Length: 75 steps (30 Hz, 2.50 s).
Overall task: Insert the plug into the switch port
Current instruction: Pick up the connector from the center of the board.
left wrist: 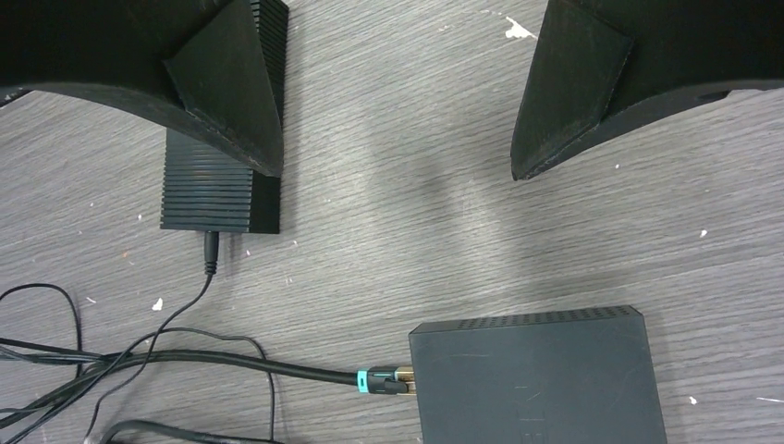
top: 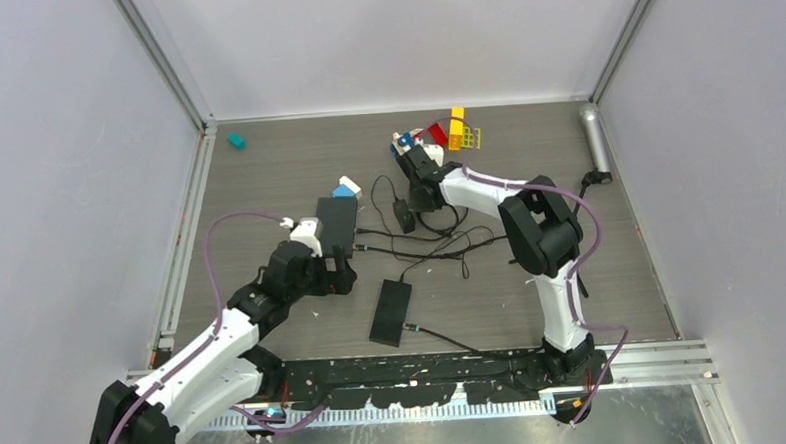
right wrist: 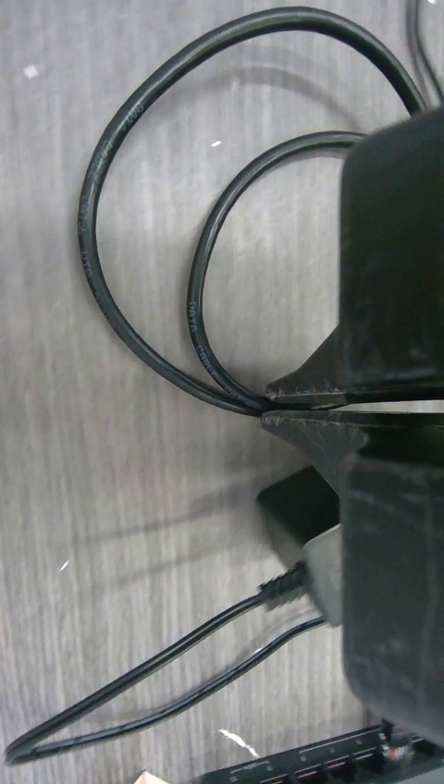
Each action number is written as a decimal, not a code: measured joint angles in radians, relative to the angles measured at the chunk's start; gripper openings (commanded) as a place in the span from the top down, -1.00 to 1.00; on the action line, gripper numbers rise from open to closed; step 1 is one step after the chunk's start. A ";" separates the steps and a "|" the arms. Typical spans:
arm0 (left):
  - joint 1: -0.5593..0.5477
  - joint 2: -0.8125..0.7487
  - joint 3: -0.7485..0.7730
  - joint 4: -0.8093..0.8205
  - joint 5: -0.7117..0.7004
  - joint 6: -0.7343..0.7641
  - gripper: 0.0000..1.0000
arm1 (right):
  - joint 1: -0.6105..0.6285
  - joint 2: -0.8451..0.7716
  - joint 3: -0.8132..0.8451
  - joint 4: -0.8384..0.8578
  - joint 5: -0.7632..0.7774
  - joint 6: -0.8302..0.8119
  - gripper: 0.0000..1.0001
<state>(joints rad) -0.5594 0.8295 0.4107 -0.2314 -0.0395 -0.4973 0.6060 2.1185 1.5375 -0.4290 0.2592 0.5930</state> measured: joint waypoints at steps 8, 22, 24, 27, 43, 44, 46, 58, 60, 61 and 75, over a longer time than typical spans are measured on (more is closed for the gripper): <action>0.000 -0.074 0.026 0.076 0.057 0.014 -0.92 | -0.055 -0.290 -0.303 0.126 0.003 0.172 0.99; 0.000 0.004 0.128 0.396 0.207 0.089 -0.87 | -0.075 -0.843 -0.758 0.653 -0.031 0.424 0.99; 0.000 0.031 0.128 0.429 0.227 0.091 -0.85 | -0.075 -0.910 -0.805 0.711 -0.038 0.434 0.99; 0.000 0.080 0.130 0.484 0.264 0.090 -0.85 | -0.075 -0.999 -0.879 0.785 -0.045 0.454 0.99; -0.056 0.396 0.183 0.883 0.492 -0.018 -0.79 | -0.075 -1.133 -0.938 0.826 -0.124 0.498 0.99; -0.070 0.407 0.188 0.893 0.494 -0.017 -0.75 | -0.075 -1.133 -0.942 0.826 -0.128 0.503 0.99; -0.090 0.433 0.198 0.909 0.495 -0.015 -0.63 | -0.075 -1.133 -0.945 0.825 -0.138 0.511 0.99; -0.106 0.657 0.259 0.999 0.453 -0.023 -0.25 | -0.075 -1.153 -0.951 0.834 -0.201 0.541 0.99; -0.106 0.684 0.267 1.027 0.452 -0.034 -0.03 | -0.075 -1.171 -0.954 0.834 -0.209 0.543 0.99; -0.106 0.699 0.273 1.042 0.452 -0.044 0.14 | -0.075 -1.177 -0.955 0.834 -0.211 0.543 0.99; -0.106 0.697 0.353 0.918 0.555 -0.069 1.00 | -0.075 -1.383 -1.033 0.706 -0.235 0.357 -0.03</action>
<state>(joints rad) -0.6659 1.5265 0.7639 0.6868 0.5156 -0.5667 0.5308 0.7357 0.5045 0.2775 0.0242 0.9501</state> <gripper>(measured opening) 0.045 0.325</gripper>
